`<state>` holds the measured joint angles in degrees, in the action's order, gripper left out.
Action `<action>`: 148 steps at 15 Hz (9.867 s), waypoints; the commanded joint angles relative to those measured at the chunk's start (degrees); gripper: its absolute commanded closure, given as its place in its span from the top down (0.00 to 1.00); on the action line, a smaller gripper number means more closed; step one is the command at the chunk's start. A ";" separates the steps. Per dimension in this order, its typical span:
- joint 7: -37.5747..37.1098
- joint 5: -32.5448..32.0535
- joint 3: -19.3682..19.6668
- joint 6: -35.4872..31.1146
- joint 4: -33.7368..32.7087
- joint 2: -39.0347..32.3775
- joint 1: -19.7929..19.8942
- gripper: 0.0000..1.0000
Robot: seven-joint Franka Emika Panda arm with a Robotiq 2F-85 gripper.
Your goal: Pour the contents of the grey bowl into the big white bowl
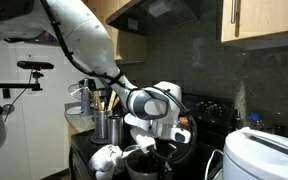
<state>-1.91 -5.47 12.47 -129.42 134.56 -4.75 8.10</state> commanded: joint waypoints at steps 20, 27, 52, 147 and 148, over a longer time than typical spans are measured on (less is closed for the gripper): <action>1.02 5.36 -2.27 6.07 0.10 8.25 0.29 0.07; 0.35 4.95 -2.10 7.13 0.44 7.89 0.54 0.05; 10.00 18.33 -1.21 7.97 4.01 10.27 1.46 0.05; -33.27 -51.48 -10.15 1.50 -33.56 -10.74 -26.88 0.05; -36.10 -53.90 -10.51 1.73 -31.94 -9.50 -26.92 0.05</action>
<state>-31.08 -53.47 2.65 -127.80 95.32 -21.52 -18.47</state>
